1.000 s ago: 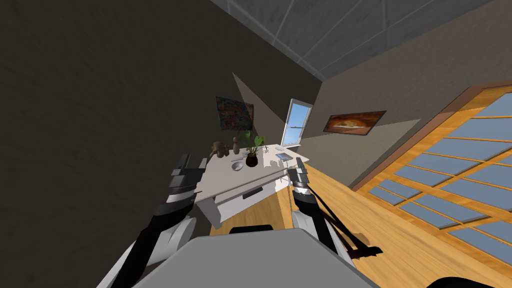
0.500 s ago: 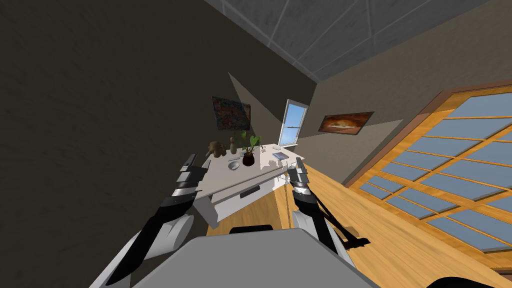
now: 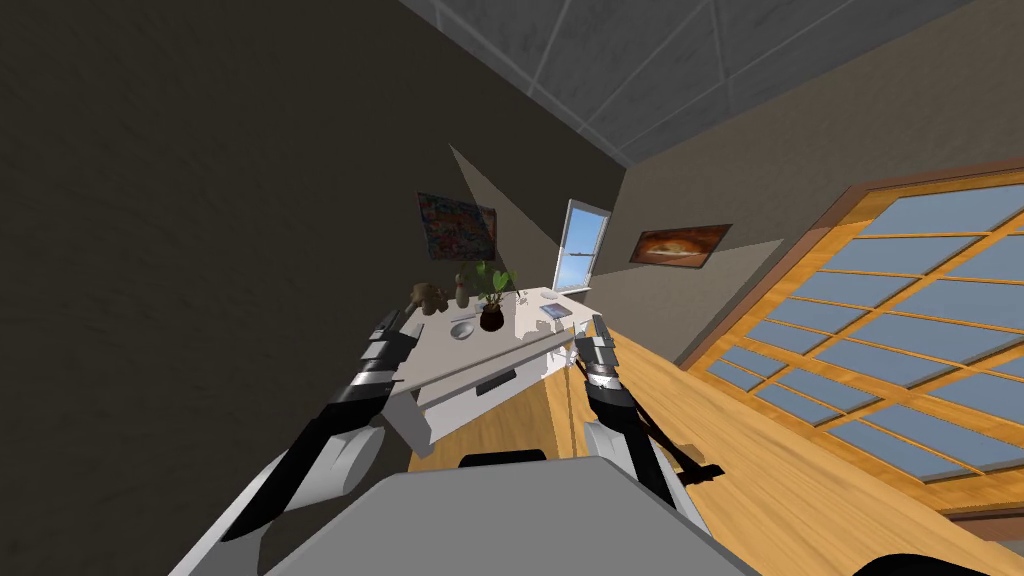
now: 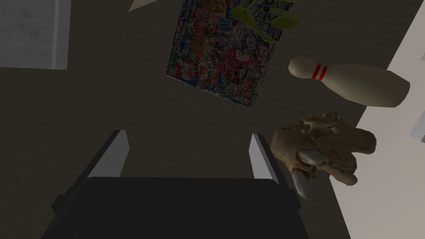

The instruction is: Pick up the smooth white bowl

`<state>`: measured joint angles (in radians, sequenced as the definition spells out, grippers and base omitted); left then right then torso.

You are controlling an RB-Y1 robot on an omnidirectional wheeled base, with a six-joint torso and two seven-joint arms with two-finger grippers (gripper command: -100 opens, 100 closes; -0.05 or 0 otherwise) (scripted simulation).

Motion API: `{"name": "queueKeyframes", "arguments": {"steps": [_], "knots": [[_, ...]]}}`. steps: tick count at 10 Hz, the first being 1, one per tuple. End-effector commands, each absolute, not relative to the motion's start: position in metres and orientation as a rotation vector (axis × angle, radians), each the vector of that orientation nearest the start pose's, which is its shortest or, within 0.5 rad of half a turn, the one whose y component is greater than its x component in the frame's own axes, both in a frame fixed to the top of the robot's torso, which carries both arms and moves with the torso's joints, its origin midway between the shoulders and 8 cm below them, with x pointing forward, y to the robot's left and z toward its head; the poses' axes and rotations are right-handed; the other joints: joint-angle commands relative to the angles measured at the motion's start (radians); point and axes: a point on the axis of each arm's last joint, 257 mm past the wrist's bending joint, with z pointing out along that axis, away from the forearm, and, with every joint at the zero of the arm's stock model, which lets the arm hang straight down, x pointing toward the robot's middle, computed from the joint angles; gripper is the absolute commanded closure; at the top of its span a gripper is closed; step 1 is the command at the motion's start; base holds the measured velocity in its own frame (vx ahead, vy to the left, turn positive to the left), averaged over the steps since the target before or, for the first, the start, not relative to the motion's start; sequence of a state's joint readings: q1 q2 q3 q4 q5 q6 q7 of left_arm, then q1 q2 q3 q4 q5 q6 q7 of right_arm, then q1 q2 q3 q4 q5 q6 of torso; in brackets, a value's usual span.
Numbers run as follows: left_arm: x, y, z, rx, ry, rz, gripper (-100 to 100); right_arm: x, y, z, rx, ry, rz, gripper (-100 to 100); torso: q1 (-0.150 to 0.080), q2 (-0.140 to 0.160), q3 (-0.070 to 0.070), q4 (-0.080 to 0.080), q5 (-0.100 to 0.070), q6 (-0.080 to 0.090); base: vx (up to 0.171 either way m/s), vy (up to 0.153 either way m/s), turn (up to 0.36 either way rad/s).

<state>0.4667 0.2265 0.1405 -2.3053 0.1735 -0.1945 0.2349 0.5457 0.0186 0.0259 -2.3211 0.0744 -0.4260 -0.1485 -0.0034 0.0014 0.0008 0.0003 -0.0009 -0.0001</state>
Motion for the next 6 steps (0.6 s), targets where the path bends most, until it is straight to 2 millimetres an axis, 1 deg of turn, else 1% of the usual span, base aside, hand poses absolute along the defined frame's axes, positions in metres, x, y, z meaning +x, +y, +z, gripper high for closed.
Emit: {"name": "queueKeyframes", "arguments": {"steps": [1,4,5,6], "knots": [[0.390,0.334,-0.009,-0.944,0.794,-1.429,-100,0.347,-0.271,0.013,0.750,0.648,1.381,0,0.000,0.000,0.000,0.000,0.000,0.000,-0.024,-0.066,-0.061],[0.402,0.343,-0.030,-1.036,0.841,-1.409,-100,0.347,-0.271,0.013,0.750,0.648,1.381,0,0.000,0.000,0.000,0.000,0.000,0.000,-0.020,-0.058,-0.048],[0.408,0.350,-0.037,-1.078,0.853,-1.411,-100,0.347,-0.271,0.013,0.750,0.648,1.381,0,0.000,0.000,0.000,0.000,0.000,0.000,-0.010,-0.066,-0.069],[0.410,0.351,-0.044,-1.104,0.869,-1.398,-100,0.347,-0.271,0.013,0.750,0.648,1.381,0,-0.001,-0.001,0.000,0.000,0.000,0.000,-0.010,-0.058,-0.034]]}}
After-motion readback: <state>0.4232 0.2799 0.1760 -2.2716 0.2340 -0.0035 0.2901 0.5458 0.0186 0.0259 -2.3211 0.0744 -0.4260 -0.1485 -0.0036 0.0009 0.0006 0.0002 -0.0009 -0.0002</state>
